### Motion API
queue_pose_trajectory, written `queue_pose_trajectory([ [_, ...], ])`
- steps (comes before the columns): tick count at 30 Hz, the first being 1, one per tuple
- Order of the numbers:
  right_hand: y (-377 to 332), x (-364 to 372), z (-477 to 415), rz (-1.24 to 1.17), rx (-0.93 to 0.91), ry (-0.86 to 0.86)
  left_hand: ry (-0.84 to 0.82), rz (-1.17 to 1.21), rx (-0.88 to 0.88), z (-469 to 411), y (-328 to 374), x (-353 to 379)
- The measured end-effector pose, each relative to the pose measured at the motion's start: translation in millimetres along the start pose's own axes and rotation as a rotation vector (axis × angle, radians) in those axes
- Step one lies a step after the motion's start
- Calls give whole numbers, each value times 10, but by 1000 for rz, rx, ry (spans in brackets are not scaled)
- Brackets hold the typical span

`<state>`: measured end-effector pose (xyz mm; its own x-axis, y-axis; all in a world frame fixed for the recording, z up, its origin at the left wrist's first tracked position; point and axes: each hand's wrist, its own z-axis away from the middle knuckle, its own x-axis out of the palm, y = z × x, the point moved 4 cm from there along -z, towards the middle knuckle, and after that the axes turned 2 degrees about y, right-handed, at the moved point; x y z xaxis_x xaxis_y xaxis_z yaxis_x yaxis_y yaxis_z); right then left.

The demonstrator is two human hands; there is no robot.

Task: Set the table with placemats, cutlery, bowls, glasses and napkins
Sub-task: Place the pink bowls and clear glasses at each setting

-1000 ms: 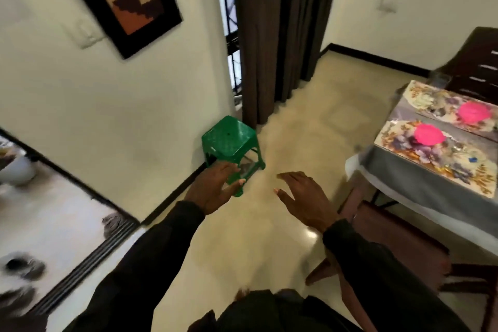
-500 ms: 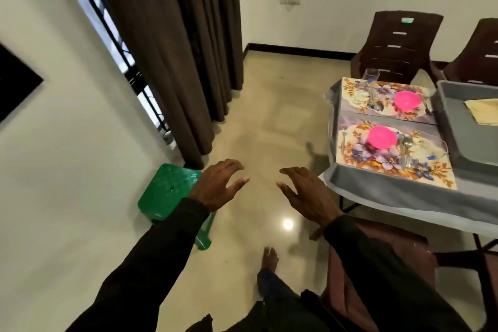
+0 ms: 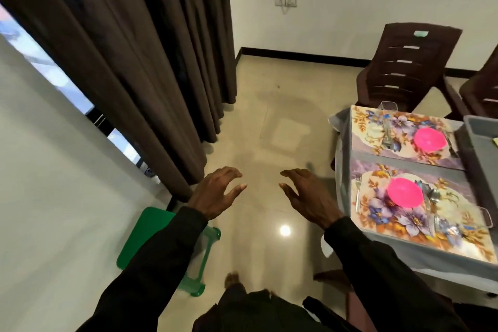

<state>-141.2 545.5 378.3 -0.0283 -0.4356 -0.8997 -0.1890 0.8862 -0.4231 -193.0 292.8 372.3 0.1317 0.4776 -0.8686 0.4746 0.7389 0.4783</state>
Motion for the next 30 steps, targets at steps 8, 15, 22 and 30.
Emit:
queue_pose_trajectory([
  [8, 575, -27, -893, 1, 153, 78, -100, 42, 119, -1460, -509, 154],
  [15, 1077, -268, -1387, -28, 355, 222, -195, 21, 323, -2845, -399, 212],
  [22, 1863, -642, -1233, 59, 664, 343, -315, 48, 620, -4032, 365, 740],
  [30, 3149, -1239, -617, 145, 946, 588, -434, 117, 893, -5235, 1968, 1712],
])
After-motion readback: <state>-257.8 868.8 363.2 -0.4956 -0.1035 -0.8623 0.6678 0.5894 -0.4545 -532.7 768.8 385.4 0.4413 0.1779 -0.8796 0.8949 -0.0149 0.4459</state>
